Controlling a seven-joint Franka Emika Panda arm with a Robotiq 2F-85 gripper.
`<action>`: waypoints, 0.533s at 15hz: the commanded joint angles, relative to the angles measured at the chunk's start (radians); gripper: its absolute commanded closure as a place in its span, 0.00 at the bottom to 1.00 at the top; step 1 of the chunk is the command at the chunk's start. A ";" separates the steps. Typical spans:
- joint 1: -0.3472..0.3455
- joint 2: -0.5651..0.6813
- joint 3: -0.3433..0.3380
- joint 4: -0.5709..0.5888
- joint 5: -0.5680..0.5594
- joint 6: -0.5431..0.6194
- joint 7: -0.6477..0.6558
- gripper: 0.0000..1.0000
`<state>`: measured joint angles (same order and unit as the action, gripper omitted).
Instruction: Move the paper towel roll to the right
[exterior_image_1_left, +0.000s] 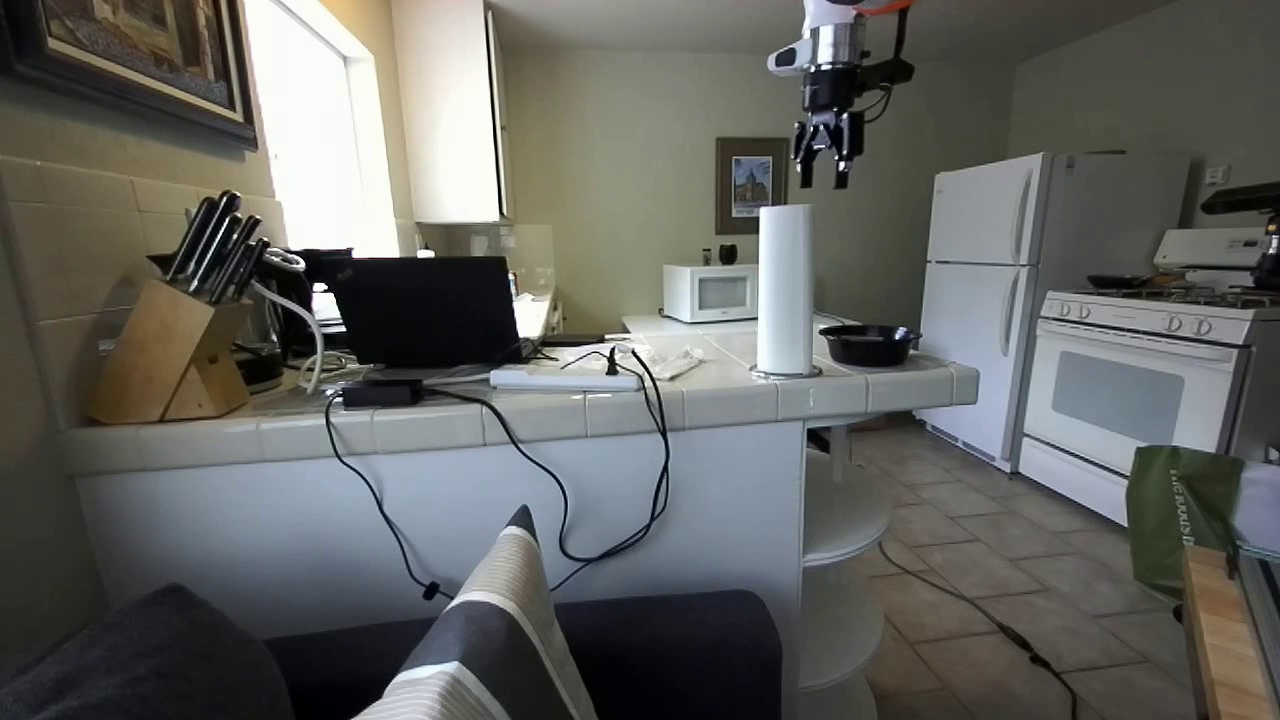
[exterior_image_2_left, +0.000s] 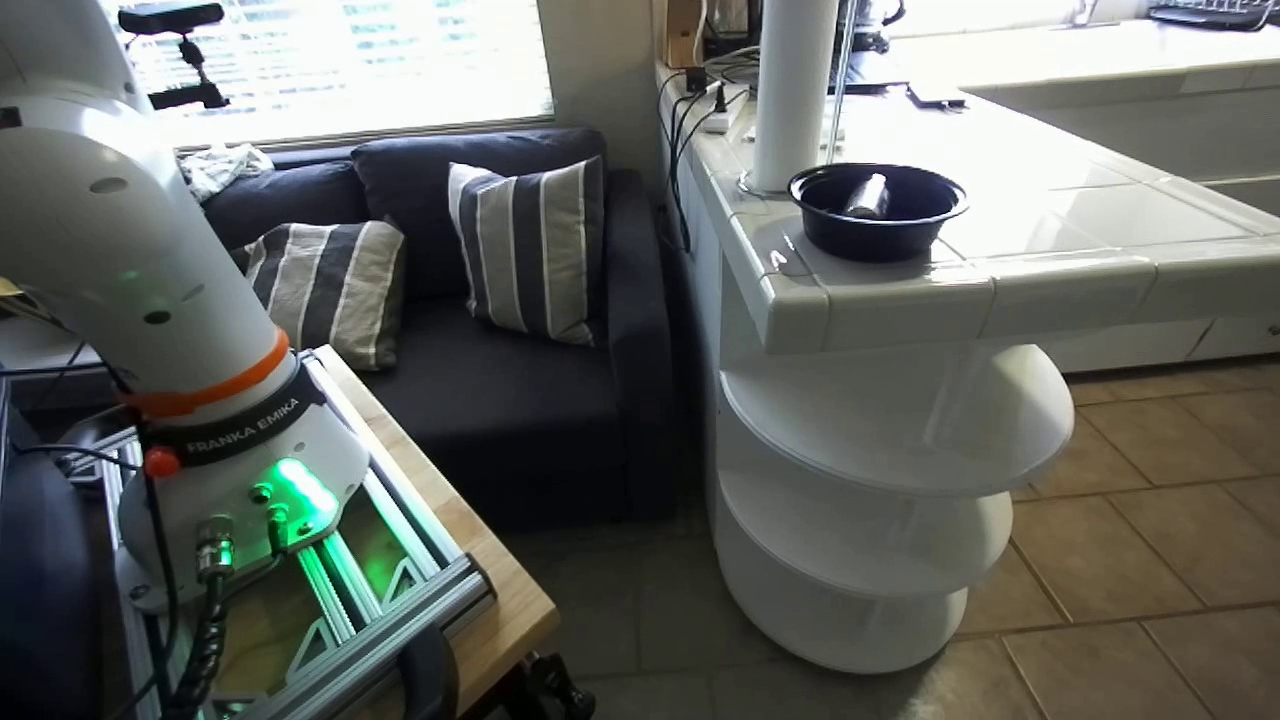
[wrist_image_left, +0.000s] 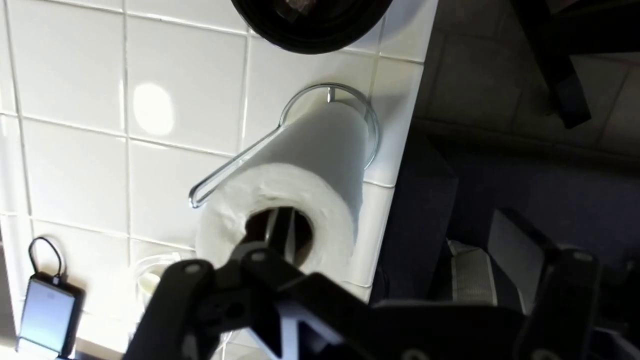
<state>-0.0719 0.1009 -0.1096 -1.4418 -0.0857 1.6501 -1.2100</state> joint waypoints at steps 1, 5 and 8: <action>-0.024 0.051 0.012 0.062 0.024 0.012 0.002 0.00; -0.035 0.085 0.014 0.108 0.048 0.022 0.030 0.14; -0.025 0.107 -0.001 0.135 0.064 0.026 0.059 0.25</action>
<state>-0.0927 0.1707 -0.1088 -1.3518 -0.0461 1.6659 -1.1810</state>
